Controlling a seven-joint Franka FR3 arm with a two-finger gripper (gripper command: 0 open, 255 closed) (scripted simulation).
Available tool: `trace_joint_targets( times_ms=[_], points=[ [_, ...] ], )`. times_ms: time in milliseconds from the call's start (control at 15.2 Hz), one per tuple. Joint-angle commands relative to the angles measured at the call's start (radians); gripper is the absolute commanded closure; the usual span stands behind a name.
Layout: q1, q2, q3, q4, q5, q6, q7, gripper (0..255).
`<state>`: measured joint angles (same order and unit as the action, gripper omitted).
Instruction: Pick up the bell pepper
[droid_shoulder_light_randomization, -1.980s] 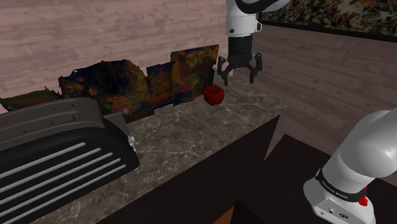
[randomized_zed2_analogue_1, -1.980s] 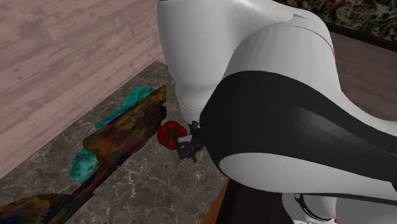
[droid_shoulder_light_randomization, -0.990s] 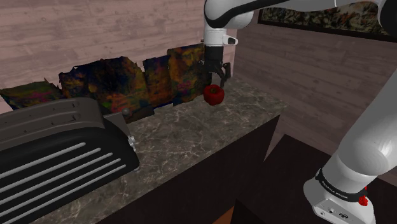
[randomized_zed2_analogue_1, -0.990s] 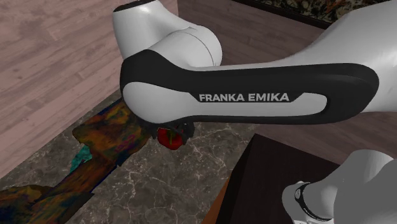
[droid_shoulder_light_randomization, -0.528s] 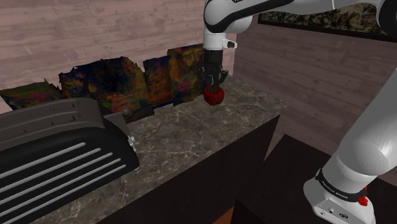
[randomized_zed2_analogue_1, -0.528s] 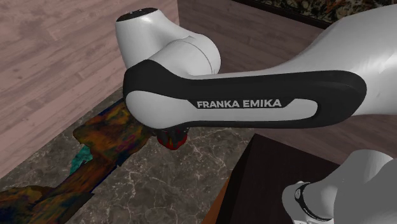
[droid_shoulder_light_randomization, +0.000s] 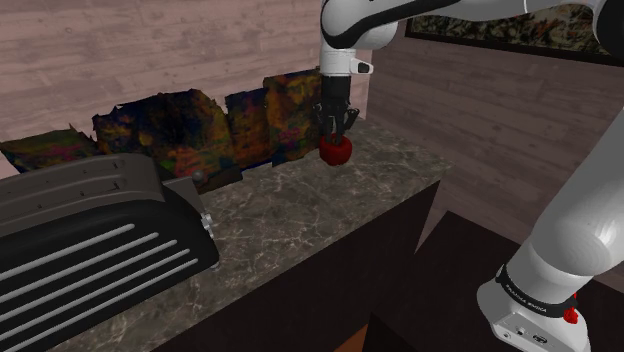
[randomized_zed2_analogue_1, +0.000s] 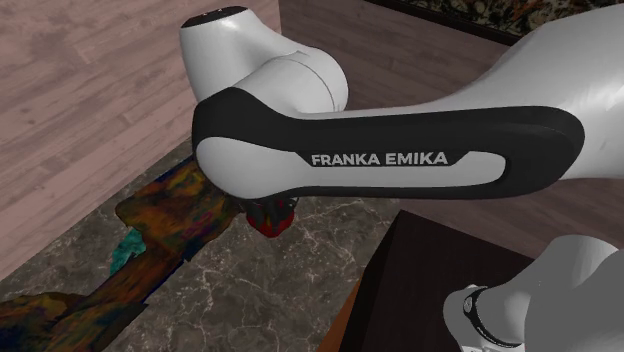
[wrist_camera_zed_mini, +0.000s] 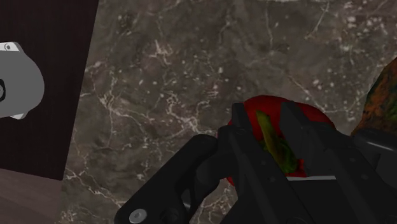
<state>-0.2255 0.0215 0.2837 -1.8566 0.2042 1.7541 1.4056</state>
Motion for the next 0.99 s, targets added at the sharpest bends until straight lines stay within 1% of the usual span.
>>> trace_joint_targets(
  times_ms=[0, 792, 924],
  points=[
    [0.0, -0.002, 0.0, 0.02, -0.001, -0.022, 0.004, 255],
    [-0.003, -0.001, -0.002, 0.182, -0.004, -0.18, 0.032, 255],
    [-0.003, 0.0, -0.002, 0.184, -0.004, -0.182, 0.033, 255]
  ],
)
